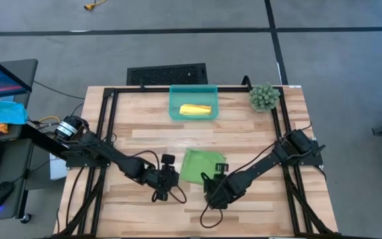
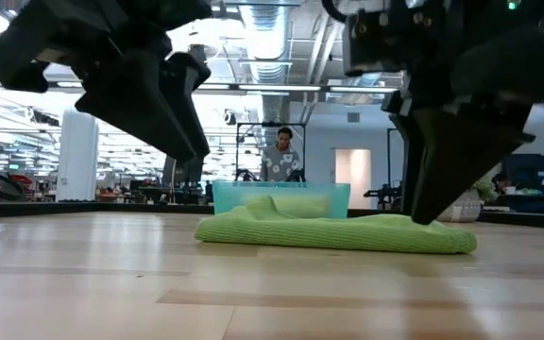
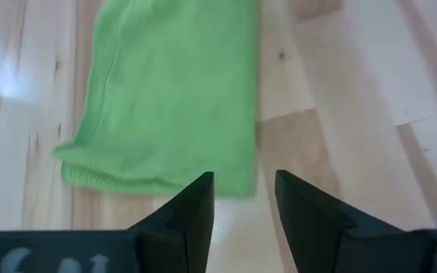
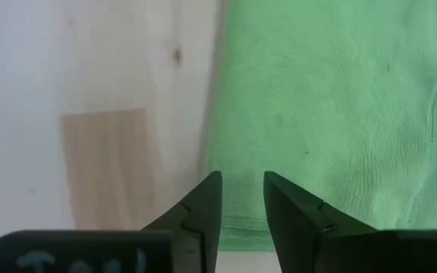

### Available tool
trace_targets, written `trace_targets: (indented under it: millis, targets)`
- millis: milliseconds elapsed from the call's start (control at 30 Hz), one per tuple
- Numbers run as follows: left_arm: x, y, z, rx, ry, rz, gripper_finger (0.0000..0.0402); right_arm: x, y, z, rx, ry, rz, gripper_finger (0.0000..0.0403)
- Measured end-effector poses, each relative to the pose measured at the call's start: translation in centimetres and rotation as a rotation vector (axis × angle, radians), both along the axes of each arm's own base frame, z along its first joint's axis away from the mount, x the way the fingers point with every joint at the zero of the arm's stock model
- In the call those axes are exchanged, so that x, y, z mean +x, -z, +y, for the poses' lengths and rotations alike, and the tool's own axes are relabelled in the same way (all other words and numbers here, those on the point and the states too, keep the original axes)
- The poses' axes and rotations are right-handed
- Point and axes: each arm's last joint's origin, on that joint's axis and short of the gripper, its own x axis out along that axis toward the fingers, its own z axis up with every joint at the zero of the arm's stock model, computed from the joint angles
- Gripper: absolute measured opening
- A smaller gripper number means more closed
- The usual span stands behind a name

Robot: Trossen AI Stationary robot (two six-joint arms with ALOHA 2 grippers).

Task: Roll microfiber towels into tight, uniform cylinder then place into a basket
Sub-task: Roll the green microfiber towel

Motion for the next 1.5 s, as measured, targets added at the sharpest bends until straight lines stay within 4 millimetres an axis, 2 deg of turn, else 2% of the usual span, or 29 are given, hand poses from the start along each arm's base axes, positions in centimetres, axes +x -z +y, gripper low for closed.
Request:
trace_targets:
  millis: [267,533,667,767,1067,1367,1500]
  targets:
    - [-0.1,-0.2,-0.8,0.06,0.059,-0.041,0.0134,-0.2,-1.4,1.4,-0.044,-0.065,-0.015,0.0121]
    - [-0.5,-0.3,-1.7,0.069,0.09,-0.043,0.0134,-4.7,-1.8,3.0,-0.282,0.001,0.083,0.012]
    - [-0.7,-0.2,-2.0,0.046,0.092,-0.042,0.0134,-6.4,-2.2,3.7,-0.397,0.06,0.014,0.012]
    - [-0.7,-0.2,-2.0,0.004,0.064,-0.041,0.0134,-6.9,-2.3,4.1,-0.404,0.098,-0.031,0.012]
    - [-0.7,-0.2,-2.1,-0.074,0.088,-0.013,0.0134,-6.3,-2.0,5.0,-0.231,0.314,-0.152,0.0124]
    - [-0.6,-0.2,-2.1,-0.062,0.116,-0.013,0.0135,-5.0,-1.9,5.3,-0.182,0.19,-0.165,0.0158]
    - [-0.6,-0.2,-2.0,-0.044,0.132,-0.013,0.0153,-4.2,-1.8,5.4,-0.154,0.137,-0.188,0.0179]
